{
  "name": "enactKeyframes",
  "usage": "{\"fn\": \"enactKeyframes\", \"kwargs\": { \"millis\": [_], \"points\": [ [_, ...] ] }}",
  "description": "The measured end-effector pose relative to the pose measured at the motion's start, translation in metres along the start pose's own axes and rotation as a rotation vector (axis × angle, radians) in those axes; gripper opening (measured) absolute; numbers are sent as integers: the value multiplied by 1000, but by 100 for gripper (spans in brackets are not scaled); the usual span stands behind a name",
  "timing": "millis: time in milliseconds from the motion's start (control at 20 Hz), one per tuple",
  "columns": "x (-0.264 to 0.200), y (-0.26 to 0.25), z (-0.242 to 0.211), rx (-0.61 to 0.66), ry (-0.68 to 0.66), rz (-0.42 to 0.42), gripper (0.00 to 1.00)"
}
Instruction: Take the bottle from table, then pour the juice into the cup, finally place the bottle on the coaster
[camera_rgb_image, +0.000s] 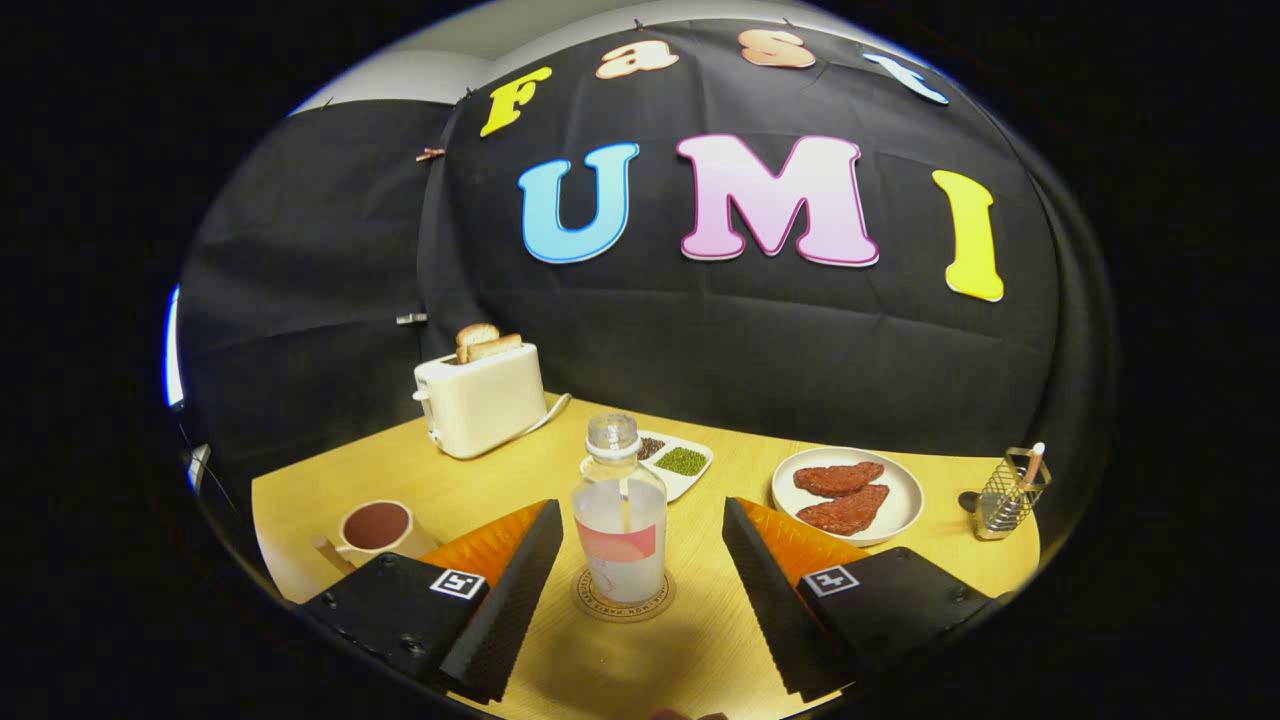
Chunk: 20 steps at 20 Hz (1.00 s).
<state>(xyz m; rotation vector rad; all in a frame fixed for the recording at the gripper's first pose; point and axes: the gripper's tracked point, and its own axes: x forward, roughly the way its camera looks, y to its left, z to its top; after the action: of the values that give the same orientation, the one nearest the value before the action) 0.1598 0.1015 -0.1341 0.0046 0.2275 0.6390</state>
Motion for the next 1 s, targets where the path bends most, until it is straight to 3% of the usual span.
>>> {"fn": "enactKeyframes", "kwargs": {
  "millis": [300,500,750,1000],
  "points": [
    [-72,-2,57,-27,-74,-94,99],
    [-139,-15,85,-34,-104,-215,98],
    [-218,-42,84,11,-112,-381,98],
    [-269,-60,80,63,-116,-487,98]
  ]
}}
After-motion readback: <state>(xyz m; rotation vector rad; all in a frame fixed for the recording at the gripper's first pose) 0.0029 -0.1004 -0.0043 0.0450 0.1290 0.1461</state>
